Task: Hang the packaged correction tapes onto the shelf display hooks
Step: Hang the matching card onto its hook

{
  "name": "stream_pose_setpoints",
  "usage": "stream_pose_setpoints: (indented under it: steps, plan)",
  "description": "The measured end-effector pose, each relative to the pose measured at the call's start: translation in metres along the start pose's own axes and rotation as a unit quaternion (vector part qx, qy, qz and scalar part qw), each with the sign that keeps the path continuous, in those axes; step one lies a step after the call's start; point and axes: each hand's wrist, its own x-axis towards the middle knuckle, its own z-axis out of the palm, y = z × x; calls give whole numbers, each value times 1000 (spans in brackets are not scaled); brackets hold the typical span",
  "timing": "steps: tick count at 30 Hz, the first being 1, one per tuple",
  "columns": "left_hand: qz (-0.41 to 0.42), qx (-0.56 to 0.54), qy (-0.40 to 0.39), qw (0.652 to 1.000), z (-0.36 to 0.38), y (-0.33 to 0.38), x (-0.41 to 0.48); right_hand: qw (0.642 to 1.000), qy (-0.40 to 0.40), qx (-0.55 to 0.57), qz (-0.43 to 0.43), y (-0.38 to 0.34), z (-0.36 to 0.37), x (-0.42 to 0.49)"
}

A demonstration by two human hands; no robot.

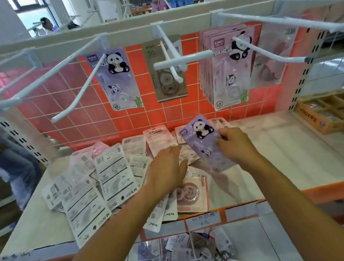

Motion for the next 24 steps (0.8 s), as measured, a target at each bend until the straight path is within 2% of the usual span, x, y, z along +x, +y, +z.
stream_pose_setpoints:
  steps: [3,5,8,15,24]
  plan:
    - [-7,-77,-15,997,-6,8,1,990,-2,139,9,-3,1,1]
    - [-14,-150,-23,988,-10,14,0,973,-14,228,22,-7,4,-1]
    - [-19,-204,-21,978,-13,17,-2,947,-28,319,17,-15,1,-8]
    - [-49,-389,-2,920,-20,14,-10,920,-37,390,-12,-34,-4,-18]
    - [-37,-400,30,915,-30,0,-28,929,14,358,-98,-69,-11,-23]
